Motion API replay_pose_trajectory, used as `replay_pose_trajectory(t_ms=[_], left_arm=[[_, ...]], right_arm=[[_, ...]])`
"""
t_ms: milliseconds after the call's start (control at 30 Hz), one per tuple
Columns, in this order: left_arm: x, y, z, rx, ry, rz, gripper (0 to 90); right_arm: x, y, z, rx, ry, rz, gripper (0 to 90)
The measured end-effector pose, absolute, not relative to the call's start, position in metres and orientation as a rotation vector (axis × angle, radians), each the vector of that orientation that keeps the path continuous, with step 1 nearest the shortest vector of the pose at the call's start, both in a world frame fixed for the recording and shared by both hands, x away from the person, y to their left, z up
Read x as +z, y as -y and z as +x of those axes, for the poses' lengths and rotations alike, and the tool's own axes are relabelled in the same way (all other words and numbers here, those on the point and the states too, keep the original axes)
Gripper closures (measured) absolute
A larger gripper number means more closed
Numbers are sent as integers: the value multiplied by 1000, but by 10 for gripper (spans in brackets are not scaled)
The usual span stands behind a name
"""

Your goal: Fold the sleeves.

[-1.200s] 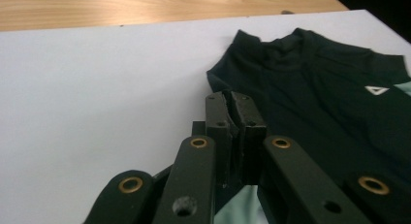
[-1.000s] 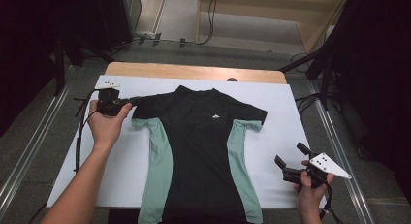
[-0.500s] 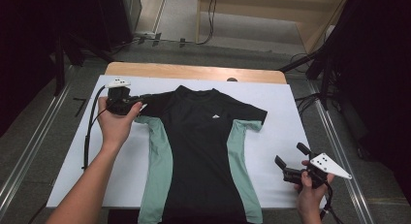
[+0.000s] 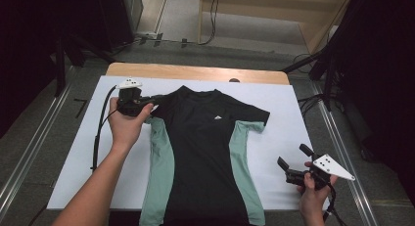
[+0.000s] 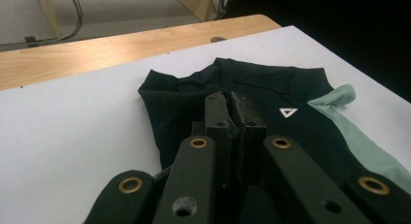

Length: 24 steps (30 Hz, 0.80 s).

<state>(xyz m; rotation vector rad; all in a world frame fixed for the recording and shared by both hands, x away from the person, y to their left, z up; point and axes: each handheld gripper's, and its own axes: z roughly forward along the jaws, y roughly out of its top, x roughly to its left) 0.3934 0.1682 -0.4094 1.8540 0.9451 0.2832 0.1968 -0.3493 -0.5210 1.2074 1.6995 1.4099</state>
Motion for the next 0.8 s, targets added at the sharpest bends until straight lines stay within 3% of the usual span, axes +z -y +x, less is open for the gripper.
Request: replay_pose_trajectory(t_ms=[800], left_arm=[[-413,-121,393,210,-881,1875,866]], right_arm=[[-521,349,198,1407,-1700,1209,0]])
